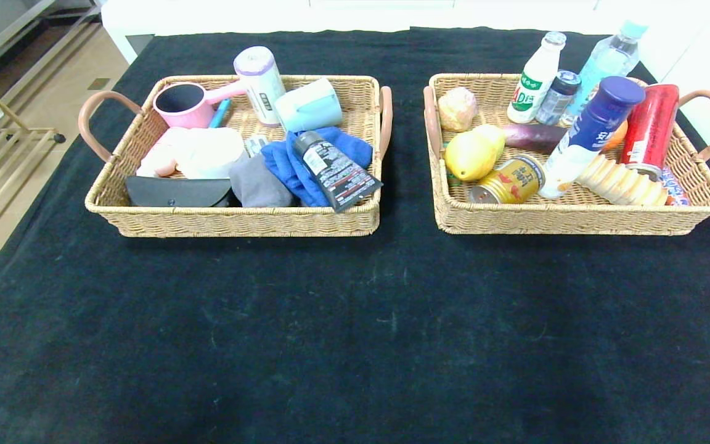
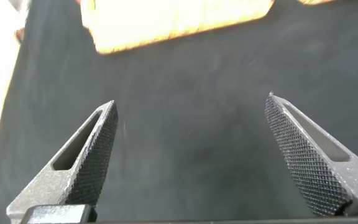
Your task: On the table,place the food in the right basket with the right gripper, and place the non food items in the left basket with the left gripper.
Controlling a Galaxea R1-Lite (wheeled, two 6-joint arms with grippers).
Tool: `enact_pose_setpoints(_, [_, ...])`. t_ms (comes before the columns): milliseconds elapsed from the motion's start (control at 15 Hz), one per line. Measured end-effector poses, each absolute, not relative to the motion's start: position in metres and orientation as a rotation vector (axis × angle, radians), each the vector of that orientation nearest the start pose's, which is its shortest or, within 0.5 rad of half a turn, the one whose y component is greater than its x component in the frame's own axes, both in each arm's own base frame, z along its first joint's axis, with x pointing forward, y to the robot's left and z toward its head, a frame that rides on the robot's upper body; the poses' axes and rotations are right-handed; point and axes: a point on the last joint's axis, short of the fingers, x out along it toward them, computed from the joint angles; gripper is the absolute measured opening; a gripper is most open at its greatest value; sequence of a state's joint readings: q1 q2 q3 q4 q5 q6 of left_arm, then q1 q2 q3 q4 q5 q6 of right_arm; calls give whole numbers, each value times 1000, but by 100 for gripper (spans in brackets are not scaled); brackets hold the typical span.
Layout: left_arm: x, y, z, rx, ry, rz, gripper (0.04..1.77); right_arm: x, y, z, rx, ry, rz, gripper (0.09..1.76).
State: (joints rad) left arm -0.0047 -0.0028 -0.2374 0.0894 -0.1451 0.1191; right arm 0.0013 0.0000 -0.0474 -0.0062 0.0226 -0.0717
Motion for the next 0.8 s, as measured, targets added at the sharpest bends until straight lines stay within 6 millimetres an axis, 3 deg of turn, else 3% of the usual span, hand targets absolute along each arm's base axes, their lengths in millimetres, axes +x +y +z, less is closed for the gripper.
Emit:
enact_pose_setpoints(333, [-28,-1,87,111,-13,-62,172,-23,0,77,-76,-8,24,171])
enact_pose_setpoints(800, [-26,0,80,-18,23,3,172,-23,1,76,-62,-6,26,171])
